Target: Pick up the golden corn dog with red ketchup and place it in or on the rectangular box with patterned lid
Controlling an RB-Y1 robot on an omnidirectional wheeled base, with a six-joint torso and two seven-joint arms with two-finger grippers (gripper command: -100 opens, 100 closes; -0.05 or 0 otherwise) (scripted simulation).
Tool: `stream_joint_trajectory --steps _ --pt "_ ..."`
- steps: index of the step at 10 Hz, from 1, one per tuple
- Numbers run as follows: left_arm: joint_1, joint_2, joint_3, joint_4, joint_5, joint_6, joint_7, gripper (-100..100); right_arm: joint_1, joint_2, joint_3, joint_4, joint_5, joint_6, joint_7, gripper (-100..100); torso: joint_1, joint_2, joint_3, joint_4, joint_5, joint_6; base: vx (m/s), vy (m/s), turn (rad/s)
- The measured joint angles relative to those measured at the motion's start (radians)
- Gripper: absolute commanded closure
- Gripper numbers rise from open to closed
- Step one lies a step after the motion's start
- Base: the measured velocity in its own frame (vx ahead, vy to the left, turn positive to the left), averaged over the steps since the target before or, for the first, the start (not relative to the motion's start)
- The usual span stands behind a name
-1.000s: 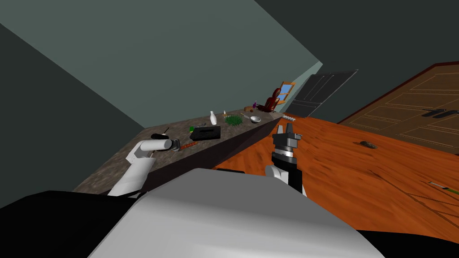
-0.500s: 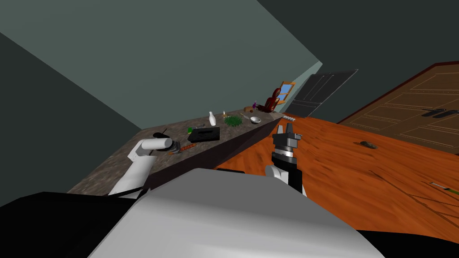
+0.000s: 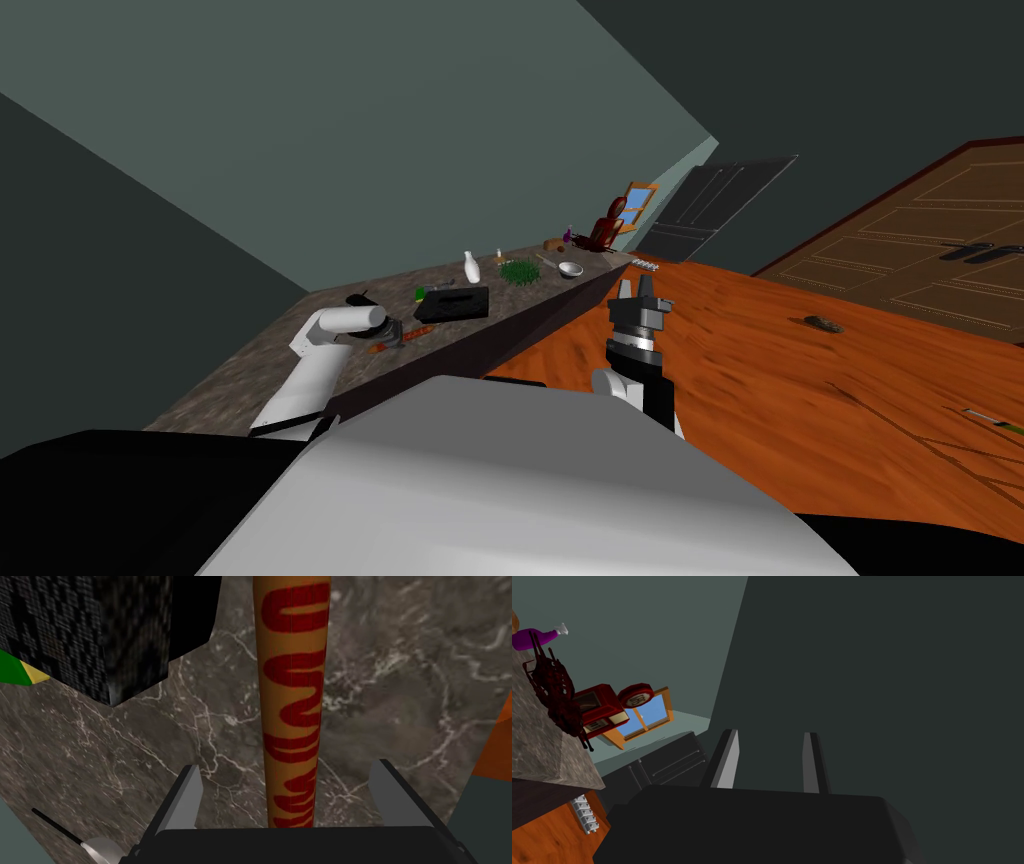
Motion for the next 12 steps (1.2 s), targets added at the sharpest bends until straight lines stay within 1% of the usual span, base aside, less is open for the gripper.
stream_joint_trajectory --steps 2,5,6,7,8,9,12 --pt "-0.005 -0.004 -0.004 -0.003 0.001 0.052 0.003 -100 0.0 0.0 0.0 0.0 0.0 0.0 0.0 0 0.0 0.001 0.0 0.0 0.0 0.0 0.064 -0.001 -0.015" --pt "-0.022 -0.004 -0.01 0.018 0.008 0.132 -0.003 -100 0.0 0.0 0.0 0.0 0.0 0.0 0.0 0 0.0 -0.001 -0.001 0.0 0.0 0.0 0.063 0.002 -0.011" --pt "-0.023 -0.004 -0.01 0.018 0.008 0.136 -0.003 0 0.0 0.0 0.0 0.0 0.0 0.0 0.0 0 0.0 0.001 0.001 0.0 0.0 0.0 0.006 0.0 0.0" --pt "-0.023 -0.004 -0.01 0.018 0.008 0.136 -0.003 -100 0.0 0.0 0.0 0.0 0.0 0.0 0.0 0 -0.001 0.003 0.002 0.001 0.0 0.0 -0.016 -0.023 -0.082" --pt "-0.033 -0.006 -0.001 0.042 -0.002 0.129 -0.014 -100 0.0 0.0 0.0 0.0 0.0 0.0 0.0 0 -0.002 0.005 0.003 0.001 0.0 0.0 -0.035 -0.038 -0.118" --pt "-0.043 -0.006 0.021 0.069 -0.013 0.119 -0.035 -100 0.0 0.0 0.0 0.0 0.0 0.0 0.0 0 -0.003 0.006 0.003 0.001 -0.001 0.0 -0.041 -0.023 -0.045" --pt "-0.067 -0.007 0.052 0.132 -0.035 0.099 -0.074 -100 0.0 0.0 0.0 0.0 0.0 0.0 0.0 0 -0.002 0.007 0.004 0.002 0.0 0.0 -0.038 -0.027 -0.061"
